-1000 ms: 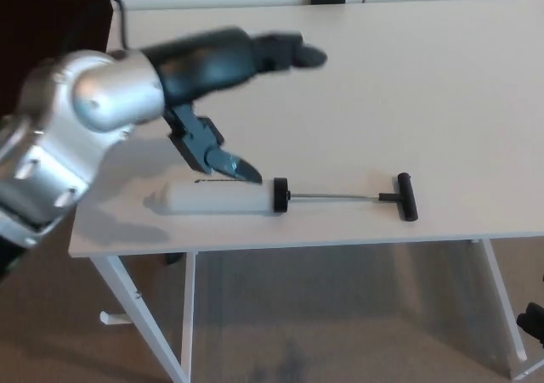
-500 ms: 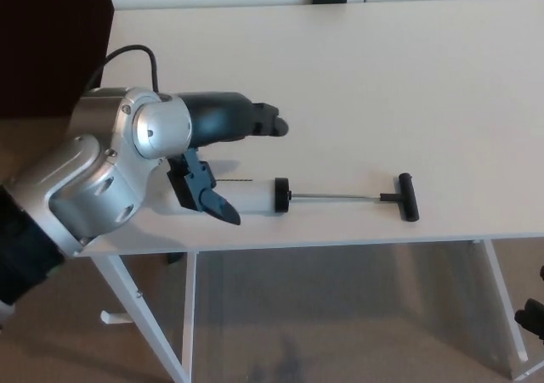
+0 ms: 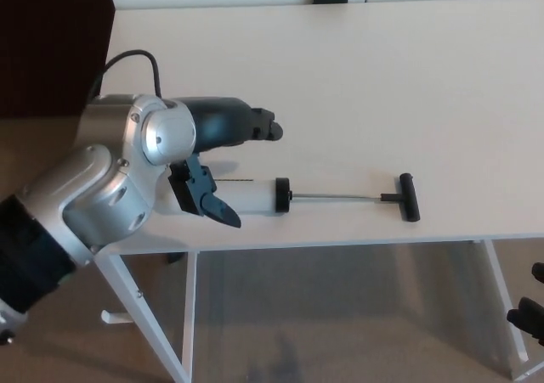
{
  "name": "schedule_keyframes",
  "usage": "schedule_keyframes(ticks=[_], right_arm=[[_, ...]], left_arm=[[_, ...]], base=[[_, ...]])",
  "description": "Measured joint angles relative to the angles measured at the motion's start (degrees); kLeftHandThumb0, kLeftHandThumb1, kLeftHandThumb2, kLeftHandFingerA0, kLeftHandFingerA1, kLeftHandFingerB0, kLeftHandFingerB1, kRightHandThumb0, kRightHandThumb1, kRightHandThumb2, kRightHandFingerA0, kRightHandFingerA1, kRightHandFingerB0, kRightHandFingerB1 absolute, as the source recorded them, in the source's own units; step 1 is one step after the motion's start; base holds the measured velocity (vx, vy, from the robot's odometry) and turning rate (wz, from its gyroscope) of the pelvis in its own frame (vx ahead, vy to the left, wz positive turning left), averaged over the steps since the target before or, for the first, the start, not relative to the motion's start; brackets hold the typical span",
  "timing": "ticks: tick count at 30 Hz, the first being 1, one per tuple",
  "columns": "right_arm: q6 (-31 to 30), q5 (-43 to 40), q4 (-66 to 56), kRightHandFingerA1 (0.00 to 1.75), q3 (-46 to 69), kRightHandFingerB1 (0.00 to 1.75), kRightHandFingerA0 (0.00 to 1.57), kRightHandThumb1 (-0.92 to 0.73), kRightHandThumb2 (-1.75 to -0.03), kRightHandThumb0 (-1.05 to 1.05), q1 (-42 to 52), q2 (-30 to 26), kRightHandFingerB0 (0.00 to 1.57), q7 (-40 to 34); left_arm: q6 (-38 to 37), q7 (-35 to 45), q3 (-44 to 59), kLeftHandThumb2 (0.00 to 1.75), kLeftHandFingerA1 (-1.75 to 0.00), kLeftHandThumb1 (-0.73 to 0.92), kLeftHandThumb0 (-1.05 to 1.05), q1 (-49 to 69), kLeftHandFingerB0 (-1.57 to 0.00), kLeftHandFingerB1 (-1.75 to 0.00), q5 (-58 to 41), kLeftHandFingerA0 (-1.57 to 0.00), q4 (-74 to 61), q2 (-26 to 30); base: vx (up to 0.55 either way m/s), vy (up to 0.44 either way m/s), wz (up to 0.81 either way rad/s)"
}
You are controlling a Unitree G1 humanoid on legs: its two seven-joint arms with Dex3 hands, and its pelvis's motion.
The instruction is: The robot walks towards a desk on which an air pump is kept in the middle. It lifts it up and holds it with its left hand and uses its right hand to compress it by pushing its handle inwards.
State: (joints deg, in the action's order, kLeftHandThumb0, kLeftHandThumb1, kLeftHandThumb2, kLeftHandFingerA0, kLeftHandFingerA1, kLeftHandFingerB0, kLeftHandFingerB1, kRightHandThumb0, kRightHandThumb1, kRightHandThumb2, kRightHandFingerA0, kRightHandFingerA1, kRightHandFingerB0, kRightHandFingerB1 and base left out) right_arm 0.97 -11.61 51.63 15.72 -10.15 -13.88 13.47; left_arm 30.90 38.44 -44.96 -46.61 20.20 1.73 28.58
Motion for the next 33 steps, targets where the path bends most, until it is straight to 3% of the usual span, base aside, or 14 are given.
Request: schedule_keyframes(ticks=[9, 10, 15, 16, 18, 19, 33], right_arm=[[-0.9, 0.1, -2.4, 0.55, -0.9, 0.42, 0.72, -0.57, -0.56, -0.18, 0.6, 0.0, 0.45, 0.6], [-0.9, 0.1, -2.6, 0.55, -0.9, 0.41, 0.70, -0.56, -0.56, -0.19, 0.7, 0.0, 0.44, 0.6], [-1.3, 0.1, -3.6, 0.54, -1.3, 0.42, 0.70, -0.56, -0.56, -0.20, 1.2, 0.0, 0.46, 0.8], [-1.3, 0.1, -3.6, 0.54, -1.3, 0.41, 0.71, -0.55, -0.56, -0.21, 1.2, 0.0, 0.45, 0.8], [-1.6, 0.1, -4.1, 0.54, -1.4, 0.41, 0.71, -0.55, -0.56, -0.21, 1.4, 0.0, 0.45, 0.9], [-1.6, 0.1, -4.3, 0.55, -1.4, 0.41, 0.71, -0.55, -0.56, -0.19, 1.5, 0.0, 0.44, 0.9], [-3.1, 0.1, -7.1, 0.55, -2.0, 0.42, 0.73, -0.56, -0.56, -0.19, 1.8, 0.1, 0.46, 1.3]], left_arm=[[0.7, -1.7, 1.0, 0.84, -0.52, 0.27, -0.24, 5.8, -0.07, -0.50, 3.3, -0.10, -1.6, -2.7], [0.7, -1.8, 1.0, 0.63, -0.43, 0.38, -0.48, 6.0, -0.16, -0.34, 3.5, -0.24, -1.6, -2.8], [0.7, -2.2, 1.0, 0.63, -0.43, 0.38, -0.48, 7.3, -0.15, -0.34, 5.7, -0.26, -1.3, -3.7], [0.7, -2.2, 1.0, 0.84, -0.52, 0.27, -0.23, 7.3, -0.08, -0.50, 5.7, -0.11, -1.3, -3.7], [0.6, -2.3, 1.0, 0.84, -0.52, 0.27, -0.23, 7.5, -0.08, -0.50, 6.6, -0.11, -0.6, -4.0], [0.5, -2.3, 1.0, 0.62, -0.43, 0.38, -0.47, 7.5, -0.17, -0.34, 6.8, -0.25, -0.5, -4.0], [-0.6, -3.3, 3.5, 0.64, -0.48, 0.37, -0.49, 6.6, -0.19, -0.36, 9.8, -0.30, 2.7, -4.3]], base=[[0.00, 0.000, 0.00], [0.00, 0.000, 0.00], [0.00, 0.000, 0.00], [0.00, 0.000, 0.00], [0.00, 0.000, 0.00], [0.00, 0.000, 0.00], [0.00, 0.000, 0.00]])
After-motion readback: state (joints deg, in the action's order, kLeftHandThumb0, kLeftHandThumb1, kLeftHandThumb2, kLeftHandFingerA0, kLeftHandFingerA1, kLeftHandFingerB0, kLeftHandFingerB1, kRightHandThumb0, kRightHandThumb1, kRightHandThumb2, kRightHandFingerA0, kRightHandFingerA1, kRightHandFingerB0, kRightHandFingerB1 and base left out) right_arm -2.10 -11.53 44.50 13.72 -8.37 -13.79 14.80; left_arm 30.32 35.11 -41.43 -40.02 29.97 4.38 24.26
